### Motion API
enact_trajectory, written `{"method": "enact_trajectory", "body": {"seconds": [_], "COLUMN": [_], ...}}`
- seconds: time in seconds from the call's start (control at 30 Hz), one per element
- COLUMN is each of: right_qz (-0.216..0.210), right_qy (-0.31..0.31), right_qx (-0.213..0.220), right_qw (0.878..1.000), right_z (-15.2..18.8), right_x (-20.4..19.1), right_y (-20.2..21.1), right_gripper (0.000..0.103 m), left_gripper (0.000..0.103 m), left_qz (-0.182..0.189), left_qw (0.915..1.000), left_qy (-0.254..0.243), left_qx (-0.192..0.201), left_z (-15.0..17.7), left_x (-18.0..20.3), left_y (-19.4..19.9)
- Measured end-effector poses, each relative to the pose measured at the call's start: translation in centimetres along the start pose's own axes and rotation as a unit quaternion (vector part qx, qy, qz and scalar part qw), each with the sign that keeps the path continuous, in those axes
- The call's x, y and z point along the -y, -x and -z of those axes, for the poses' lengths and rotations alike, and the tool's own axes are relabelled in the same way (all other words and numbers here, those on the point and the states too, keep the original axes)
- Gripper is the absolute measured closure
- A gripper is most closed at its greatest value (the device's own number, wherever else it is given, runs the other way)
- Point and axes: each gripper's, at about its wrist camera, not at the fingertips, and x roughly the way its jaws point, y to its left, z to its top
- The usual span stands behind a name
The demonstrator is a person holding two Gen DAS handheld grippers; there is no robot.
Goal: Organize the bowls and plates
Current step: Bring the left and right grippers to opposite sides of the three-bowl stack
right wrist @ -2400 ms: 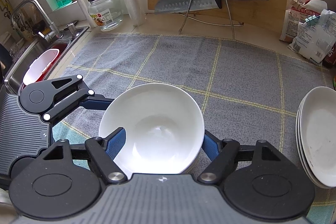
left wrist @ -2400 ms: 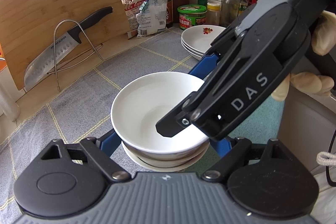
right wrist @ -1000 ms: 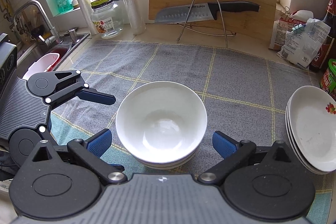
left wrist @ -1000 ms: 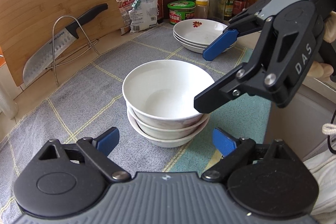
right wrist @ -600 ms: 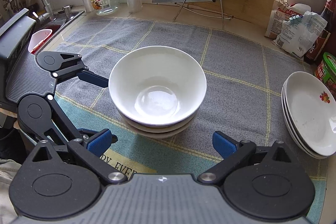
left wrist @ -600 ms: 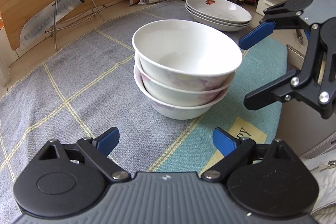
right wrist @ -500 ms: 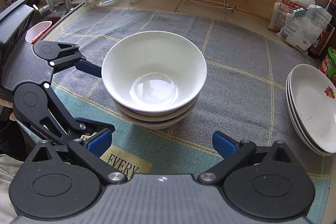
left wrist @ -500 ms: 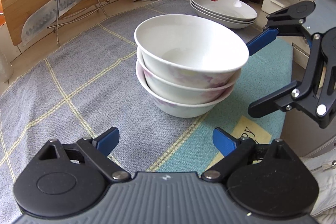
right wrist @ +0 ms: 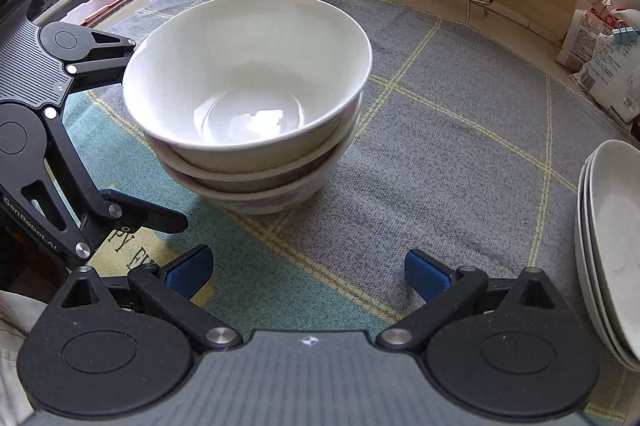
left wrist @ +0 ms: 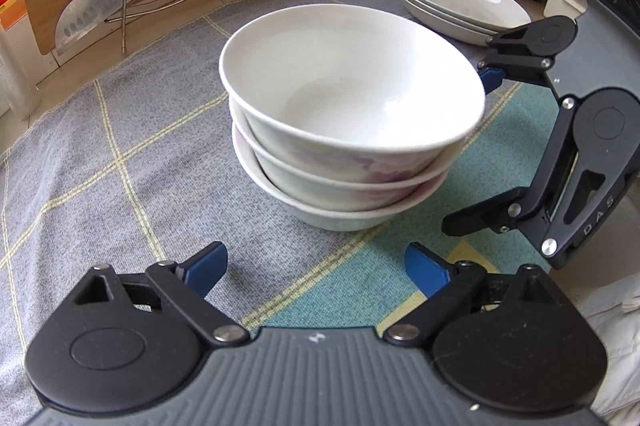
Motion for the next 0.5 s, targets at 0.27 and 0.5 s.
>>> {"method": "enact_trajectory", "body": {"seconds": [0.27,0.5], "right_qz": [-0.033,-0.040], "right_qy": [0.071,0.103], "right_qx": [0.021,0.034], "right_qw": [0.997,0.993], "right_z": [-0.9,-0.3], "right_x": [1.0,1.3], "right_y": [-1.0,-0.9], "right_gripper": [0.000,0.000], "left_gripper": [0.007,0.000], "left_qz": [-0.019,-0.009], "left_qw": [0.9995,0.9998], "left_qy": [0.025,0.013], "left_qx": [0.001,0.012], "left_z": [-0.4,-0.6], "left_x": [0.7,0.2], "left_y": [-0.6,-1.0]}}
